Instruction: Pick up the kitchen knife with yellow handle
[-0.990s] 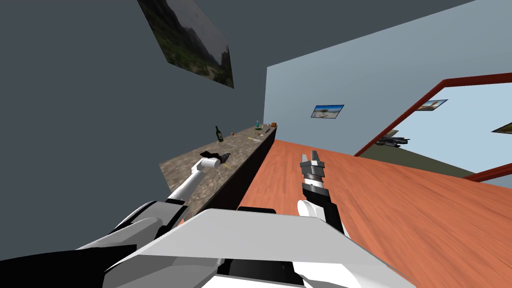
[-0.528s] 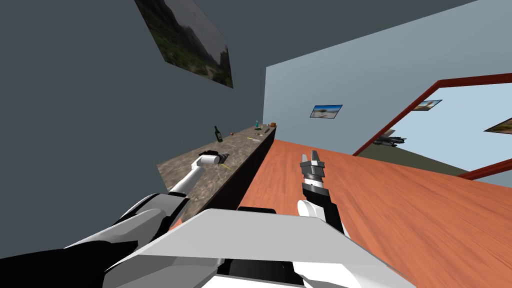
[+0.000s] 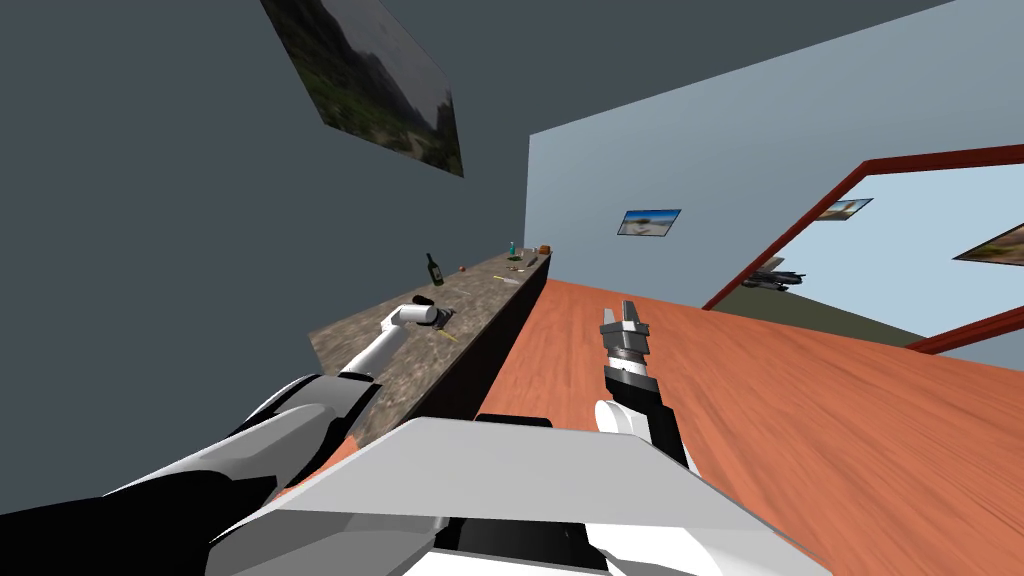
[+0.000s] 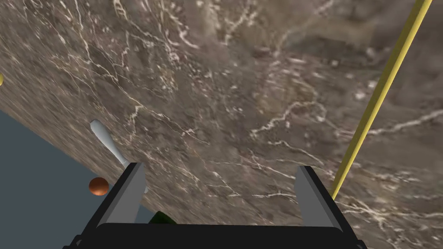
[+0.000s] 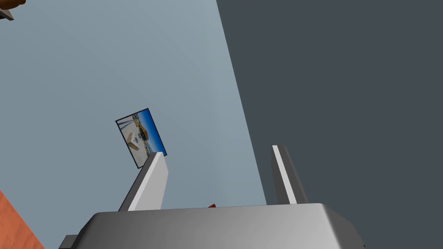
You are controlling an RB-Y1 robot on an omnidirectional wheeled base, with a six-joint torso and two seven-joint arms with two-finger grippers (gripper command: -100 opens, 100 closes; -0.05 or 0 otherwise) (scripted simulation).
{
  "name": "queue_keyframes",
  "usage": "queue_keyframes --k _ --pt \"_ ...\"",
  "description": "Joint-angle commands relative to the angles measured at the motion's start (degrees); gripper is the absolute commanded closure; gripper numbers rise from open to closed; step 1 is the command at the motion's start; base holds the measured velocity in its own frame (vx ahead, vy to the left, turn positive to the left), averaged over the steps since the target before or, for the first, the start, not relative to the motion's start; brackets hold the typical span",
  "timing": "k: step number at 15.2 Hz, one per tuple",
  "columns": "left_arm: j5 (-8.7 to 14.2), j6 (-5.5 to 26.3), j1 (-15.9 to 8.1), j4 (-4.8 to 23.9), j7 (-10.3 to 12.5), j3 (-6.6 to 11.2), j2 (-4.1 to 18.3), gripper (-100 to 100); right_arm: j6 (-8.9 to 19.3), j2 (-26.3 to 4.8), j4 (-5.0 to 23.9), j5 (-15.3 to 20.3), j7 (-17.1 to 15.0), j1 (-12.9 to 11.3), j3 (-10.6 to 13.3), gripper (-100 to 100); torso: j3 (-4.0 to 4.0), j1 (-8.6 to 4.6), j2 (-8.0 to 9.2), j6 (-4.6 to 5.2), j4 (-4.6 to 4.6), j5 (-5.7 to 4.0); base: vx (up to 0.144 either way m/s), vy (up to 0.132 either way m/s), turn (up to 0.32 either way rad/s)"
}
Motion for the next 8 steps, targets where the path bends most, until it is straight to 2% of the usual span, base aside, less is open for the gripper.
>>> queue_keyframes --k 1,3,4,6,7,8 --pt "1.37 2.86 -1.92 2.55 -0.78 -0.07 0.83 -100 0.00 0.00 0.00 0.00 0.00 0.00 0.00 0 0.00 0.00 0.00 0.00 0.00 0.00 0.008 0.002 -0.017" --pt "1.37 4.29 -1.92 2.55 -0.78 -0.07 0.83 -100 0.00 0.00 0.00 0.00 0.00 0.00 0.00 0 0.00 0.03 0.00 0.00 -0.01 0.01 0.008 0.003 -0.016" --pt "2.63 6.09 -3.72 4.97 -1.60 -0.12 1.57 -100 0.00 0.00 0.00 0.00 0.00 0.00 0.00 0 0.00 0.04 0.01 -0.01 -0.01 0.02 0.009 0.006 -0.017" --pt "2.63 7.54 -3.72 4.97 -1.60 -0.12 1.57 -100 0.00 0.00 0.00 0.00 0.00 0.00 0.00 0 -0.01 0.06 -0.01 -0.01 -0.01 0.02 0.010 0.006 -0.019" --pt "3.83 9.30 -5.41 7.30 -2.38 -0.18 2.25 -100 0.00 0.00 0.00 0.00 0.00 0.00 0.00 0 -0.01 0.06 0.00 -0.02 -0.02 0.02 0.011 0.004 -0.018" --pt "3.83 10.47 -5.41 7.30 -2.38 -0.18 2.25 -100 0.00 0.00 0.00 0.00 0.00 0.00 0.00 0 -0.01 0.06 0.00 -0.02 -0.01 0.02 0.012 0.005 -0.023"
